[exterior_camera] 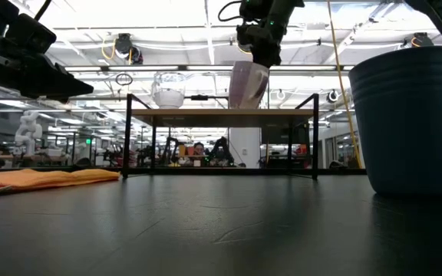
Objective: Stack small to large cups/mugs on shelf
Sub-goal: Put the purple mug on the shelf
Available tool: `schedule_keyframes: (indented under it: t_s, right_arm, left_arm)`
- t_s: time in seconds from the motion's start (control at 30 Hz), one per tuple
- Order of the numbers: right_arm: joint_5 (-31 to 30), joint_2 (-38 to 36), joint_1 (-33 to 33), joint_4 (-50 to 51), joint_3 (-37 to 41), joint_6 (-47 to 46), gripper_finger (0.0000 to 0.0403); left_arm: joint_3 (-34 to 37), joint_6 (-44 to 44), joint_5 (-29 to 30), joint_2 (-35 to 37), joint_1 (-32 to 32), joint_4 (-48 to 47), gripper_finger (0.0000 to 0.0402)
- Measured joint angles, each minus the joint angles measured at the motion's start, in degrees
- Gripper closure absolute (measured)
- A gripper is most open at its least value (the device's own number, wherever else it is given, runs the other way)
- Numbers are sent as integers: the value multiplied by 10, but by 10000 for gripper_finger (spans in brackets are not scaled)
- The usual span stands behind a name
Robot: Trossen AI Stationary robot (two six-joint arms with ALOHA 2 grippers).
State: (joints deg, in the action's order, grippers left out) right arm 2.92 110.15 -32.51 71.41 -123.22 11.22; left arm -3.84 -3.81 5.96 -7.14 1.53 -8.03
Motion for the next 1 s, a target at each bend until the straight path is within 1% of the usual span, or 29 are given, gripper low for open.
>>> schedule_keyframes:
  t_s: [0.33, 0.53, 0.8, 1.0]
  right_arm:
    - [-5, 2, 0, -24, -11, -8, 389]
    - [0, 2, 0, -20, -21, -16, 389]
    - [-1, 2, 0, 55, -21, -22, 396]
    - [-30, 1, -1, 112, -38, -19, 397]
  left_arm:
    - [0, 0, 0, 0, 0, 0, 369]
    - [0, 0, 0, 0, 0, 0, 369]
    - [0, 0, 0, 0, 0, 0, 369]
    - [0, 0, 0, 0, 0, 0, 369]
